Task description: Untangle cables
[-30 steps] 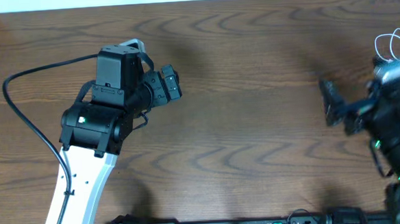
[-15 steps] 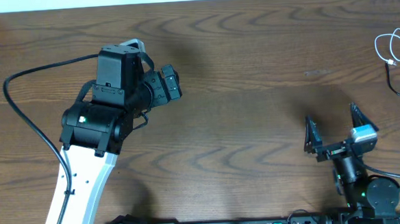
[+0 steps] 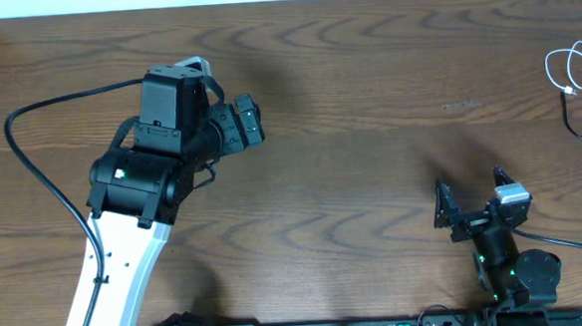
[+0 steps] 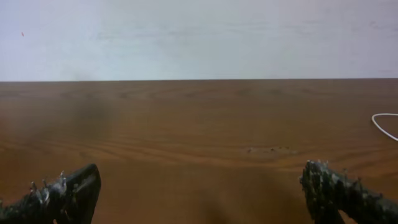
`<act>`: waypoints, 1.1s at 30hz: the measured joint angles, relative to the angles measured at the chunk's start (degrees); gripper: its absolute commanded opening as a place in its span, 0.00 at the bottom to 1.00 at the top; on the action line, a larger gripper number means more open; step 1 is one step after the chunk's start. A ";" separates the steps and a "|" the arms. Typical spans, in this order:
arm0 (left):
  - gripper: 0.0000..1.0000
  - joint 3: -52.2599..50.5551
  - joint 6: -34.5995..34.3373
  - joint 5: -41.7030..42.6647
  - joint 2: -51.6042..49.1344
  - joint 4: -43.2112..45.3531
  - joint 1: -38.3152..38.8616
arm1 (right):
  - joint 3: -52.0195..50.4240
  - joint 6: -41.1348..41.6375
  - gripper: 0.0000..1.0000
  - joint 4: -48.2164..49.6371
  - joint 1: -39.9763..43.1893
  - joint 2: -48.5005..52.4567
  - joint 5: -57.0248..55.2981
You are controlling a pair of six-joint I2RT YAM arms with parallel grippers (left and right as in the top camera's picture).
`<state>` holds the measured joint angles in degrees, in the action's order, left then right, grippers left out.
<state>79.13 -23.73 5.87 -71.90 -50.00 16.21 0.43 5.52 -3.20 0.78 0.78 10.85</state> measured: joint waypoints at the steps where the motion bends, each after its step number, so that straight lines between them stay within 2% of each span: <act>1: 1.00 0.00 0.00 0.00 0.00 0.00 0.00 | 0.00 0.00 0.99 0.00 0.00 0.00 -0.02; 17: 1.00 0.00 0.09 -0.50 0.00 -0.98 0.00 | 0.00 0.00 0.99 0.00 0.00 0.00 -0.02; 21: 1.00 -0.02 0.22 -3.74 0.00 -4.96 0.00 | 0.00 0.00 0.99 0.00 0.00 0.00 -0.02; 24: 1.00 -1.25 0.24 -6.71 0.98 -4.28 -0.81 | 0.00 0.00 0.99 0.00 0.00 0.02 -0.02; 28: 1.00 -8.70 0.68 -8.63 7.98 1.90 -4.96 | 0.00 0.00 0.99 0.02 0.00 0.02 -0.02; 33: 1.00 -23.54 8.98 -4.24 23.98 17.92 -11.61 | 0.00 0.07 0.99 0.00 0.00 0.13 -0.13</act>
<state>55.59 -14.74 1.63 -47.92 -32.08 4.60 0.43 5.58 -3.20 0.78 0.91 10.72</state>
